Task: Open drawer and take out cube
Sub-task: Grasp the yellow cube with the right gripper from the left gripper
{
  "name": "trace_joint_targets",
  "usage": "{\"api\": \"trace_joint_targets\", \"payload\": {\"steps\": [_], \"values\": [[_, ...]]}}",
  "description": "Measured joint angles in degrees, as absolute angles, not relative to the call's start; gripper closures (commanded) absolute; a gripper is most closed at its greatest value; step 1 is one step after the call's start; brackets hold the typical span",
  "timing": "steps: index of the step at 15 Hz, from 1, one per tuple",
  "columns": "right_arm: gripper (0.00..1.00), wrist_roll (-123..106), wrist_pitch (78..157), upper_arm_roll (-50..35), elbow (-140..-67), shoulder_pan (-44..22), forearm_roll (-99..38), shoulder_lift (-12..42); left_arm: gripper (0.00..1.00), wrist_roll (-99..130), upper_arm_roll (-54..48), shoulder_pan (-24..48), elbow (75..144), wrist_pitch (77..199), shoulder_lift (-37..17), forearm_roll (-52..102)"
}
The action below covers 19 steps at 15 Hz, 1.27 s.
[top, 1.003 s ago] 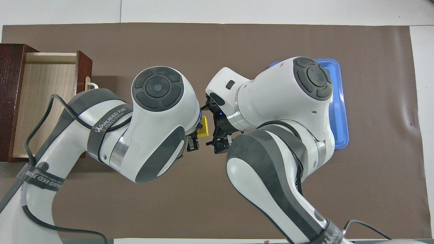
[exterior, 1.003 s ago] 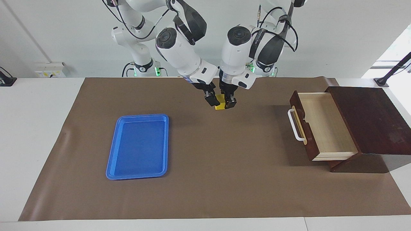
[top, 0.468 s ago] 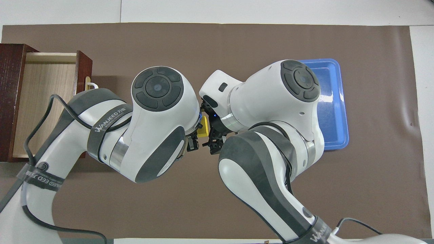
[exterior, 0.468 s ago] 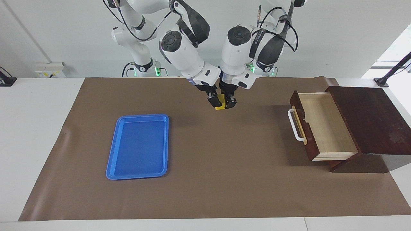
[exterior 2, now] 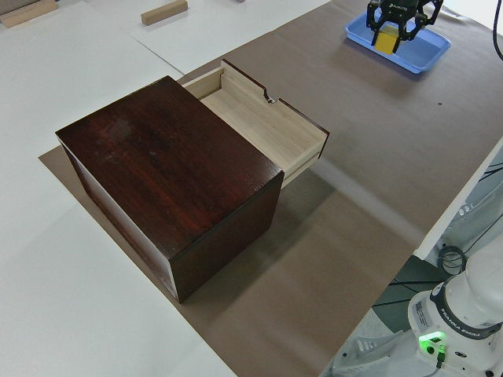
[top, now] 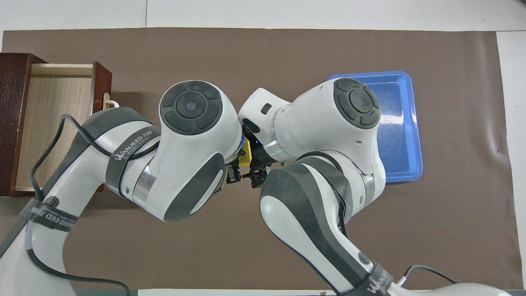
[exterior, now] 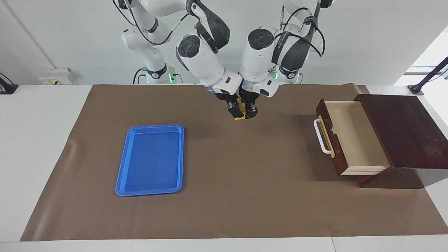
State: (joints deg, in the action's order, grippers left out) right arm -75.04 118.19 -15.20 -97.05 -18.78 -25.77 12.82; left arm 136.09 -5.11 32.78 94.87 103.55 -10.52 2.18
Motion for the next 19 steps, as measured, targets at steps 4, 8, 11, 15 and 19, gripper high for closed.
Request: {"api": "trace_joint_targets", "payload": {"steps": [4,8,11,15,19], "values": [[0.31,-75.0,118.2,-15.2,-97.4,-18.8,-25.8,12.9,1.00,136.0,-5.0,32.8,94.9,103.5,-10.5,2.2],[1.00,-74.0,118.7,-15.2,-97.5,-18.9,-25.6,12.9,1.00,135.9,-5.0,32.8,95.0,103.4,-10.5,2.2],[1.00,-72.6,119.7,-15.1,-97.5,-18.9,-25.1,13.0,1.00,135.8,-5.2,32.8,95.4,103.4,-10.4,2.0],[1.00,-70.8,119.7,-15.2,-97.4,-19.2,-23.5,13.0,1.00,135.4,-5.3,32.8,95.5,103.5,-10.4,2.0],[1.00,-70.3,119.5,-15.3,-97.0,-19.3,-23.1,13.0,0.00,135.2,-5.2,32.8,95.5,103.5,-10.2,2.0]]}}
